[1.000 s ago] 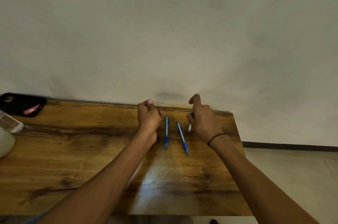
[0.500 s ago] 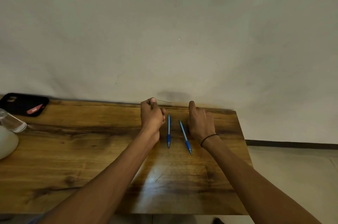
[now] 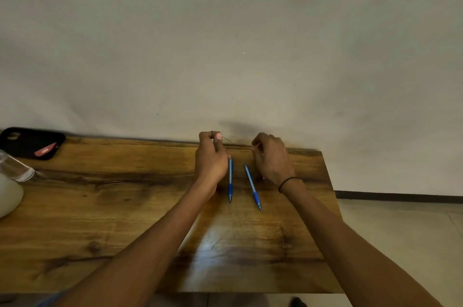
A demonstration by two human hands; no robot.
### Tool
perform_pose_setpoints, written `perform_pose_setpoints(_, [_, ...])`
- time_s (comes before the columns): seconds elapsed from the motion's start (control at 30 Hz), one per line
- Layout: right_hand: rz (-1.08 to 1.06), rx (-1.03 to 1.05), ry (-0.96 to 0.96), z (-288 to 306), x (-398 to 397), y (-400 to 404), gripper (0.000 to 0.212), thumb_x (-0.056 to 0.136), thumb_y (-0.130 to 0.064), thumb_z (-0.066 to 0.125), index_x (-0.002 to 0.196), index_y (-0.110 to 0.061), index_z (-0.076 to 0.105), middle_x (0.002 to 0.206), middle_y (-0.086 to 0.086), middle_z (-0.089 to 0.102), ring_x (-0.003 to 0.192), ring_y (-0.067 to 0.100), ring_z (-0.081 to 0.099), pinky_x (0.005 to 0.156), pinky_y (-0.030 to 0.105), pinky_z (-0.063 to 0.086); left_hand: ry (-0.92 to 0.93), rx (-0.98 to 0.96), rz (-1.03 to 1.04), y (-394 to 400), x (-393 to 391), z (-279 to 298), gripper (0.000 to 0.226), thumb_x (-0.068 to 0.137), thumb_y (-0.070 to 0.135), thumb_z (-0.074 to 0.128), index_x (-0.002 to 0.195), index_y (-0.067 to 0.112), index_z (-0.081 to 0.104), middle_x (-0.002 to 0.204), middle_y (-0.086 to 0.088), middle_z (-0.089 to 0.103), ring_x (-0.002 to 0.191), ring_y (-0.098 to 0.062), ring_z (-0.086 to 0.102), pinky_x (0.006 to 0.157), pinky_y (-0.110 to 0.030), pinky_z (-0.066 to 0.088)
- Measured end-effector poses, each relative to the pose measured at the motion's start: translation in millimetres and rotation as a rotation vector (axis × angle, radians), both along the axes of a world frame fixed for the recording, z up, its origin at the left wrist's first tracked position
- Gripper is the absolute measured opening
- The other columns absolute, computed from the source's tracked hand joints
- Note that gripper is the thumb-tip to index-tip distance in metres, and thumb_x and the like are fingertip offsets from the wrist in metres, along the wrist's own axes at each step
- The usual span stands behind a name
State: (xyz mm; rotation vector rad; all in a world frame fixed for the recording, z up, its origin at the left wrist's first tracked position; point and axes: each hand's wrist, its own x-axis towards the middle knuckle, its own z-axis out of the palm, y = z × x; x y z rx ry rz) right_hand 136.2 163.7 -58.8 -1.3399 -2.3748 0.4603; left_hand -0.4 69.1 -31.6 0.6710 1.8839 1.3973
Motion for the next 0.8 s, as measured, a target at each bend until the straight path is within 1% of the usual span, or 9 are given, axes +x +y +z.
perform_pose_setpoints(0.07, [0.074,-0.118,0.193,19,-1,6,0.009,0.099,-0.014,0.063,0.104,-0.012,0.071,0.098,0.001,0.072,0.092,0.016,0.065,0.083,0.032,0.058,0.138,-0.022,-0.066,0,0,-1,0.022,0.113,0.036,0.036,0.123,0.022,0.048,0.086,-0.003,0.066,0.064,-0.009,0.059,0.055,-0.024,0.042])
perform_pose_setpoints(0.1, [0.114,-0.175,0.268,27,-1,8,0.010,0.099,-0.014,0.064,0.101,-0.012,0.073,0.096,0.000,0.073,0.090,0.015,0.067,0.082,0.030,0.058,0.188,-0.042,-0.091,0,0,-1,0.021,0.113,0.036,0.036,0.122,0.022,0.048,0.087,-0.002,0.066,0.065,-0.008,0.060,0.055,-0.023,0.040])
perform_pose_setpoints(0.17, [0.195,-0.245,0.339,40,-2,9,0.011,0.099,-0.015,0.065,0.100,-0.010,0.074,0.094,0.001,0.075,0.091,0.016,0.069,0.082,0.028,0.057,0.252,-0.085,-0.129,0,0,-3,0.019,0.112,0.035,0.037,0.122,0.023,0.048,0.088,-0.001,0.067,0.069,-0.009,0.062,0.053,-0.022,0.038])
perform_pose_setpoints(0.23, [0.259,-0.273,0.325,46,-4,6,0.009,0.097,-0.016,0.068,0.100,-0.010,0.075,0.094,0.001,0.074,0.092,0.014,0.069,0.082,0.025,0.056,0.277,-0.102,-0.156,0,0,-4,0.018,0.112,0.033,0.039,0.123,0.022,0.048,0.089,-0.002,0.067,0.072,-0.011,0.064,0.054,-0.022,0.039])
perform_pose_setpoints(0.33, [0.298,-0.284,0.268,46,-9,3,0.009,0.094,-0.017,0.073,0.099,-0.011,0.075,0.094,-0.001,0.074,0.090,0.011,0.068,0.081,0.024,0.056,0.305,-0.103,-0.184,1,0,-3,0.017,0.113,0.031,0.039,0.123,0.021,0.048,0.090,-0.003,0.068,0.074,-0.012,0.066,0.054,-0.022,0.040])
perform_pose_setpoints(0.47, [0.302,-0.255,0.202,42,-10,0,0.010,0.094,-0.020,0.073,0.099,-0.011,0.075,0.093,0.000,0.073,0.088,0.011,0.067,0.079,0.025,0.057,0.330,-0.096,-0.209,2,0,-4,0.011,0.113,0.027,0.041,0.121,0.022,0.047,0.096,-0.003,0.067,0.077,-0.012,0.065,0.055,-0.022,0.041])
perform_pose_setpoints(0.63, [0.284,-0.241,0.177,40,-8,-1,0.008,0.093,-0.018,0.073,0.095,-0.011,0.074,0.090,0.001,0.072,0.085,0.013,0.066,0.076,0.028,0.056,0.323,-0.080,-0.238,3,0,-5,0.010,0.112,0.024,0.042,0.120,0.022,0.047,0.097,-0.003,0.067,0.077,-0.012,0.066,0.055,-0.022,0.043])
perform_pose_setpoints(0.77, [0.286,-0.238,0.176,39,-7,-1,0.005,0.094,-0.015,0.071,0.094,-0.010,0.072,0.088,0.000,0.070,0.081,0.010,0.063,0.073,0.024,0.054,0.296,-0.062,-0.252,4,0,-6,0.012,0.113,0.029,0.041,0.122,0.024,0.047,0.091,0.000,0.068,0.068,-0.007,0.063,0.050,-0.013,0.040])
perform_pose_setpoints(0.8, [0.278,-0.239,0.177,39,-7,0,0.005,0.094,-0.015,0.071,0.094,-0.011,0.072,0.087,-0.001,0.069,0.080,0.008,0.063,0.072,0.024,0.054,0.275,-0.057,-0.251,4,1,-5,0.013,0.112,0.032,0.040,0.123,0.025,0.046,0.087,0.001,0.068,0.065,-0.006,0.063,0.051,-0.014,0.041])
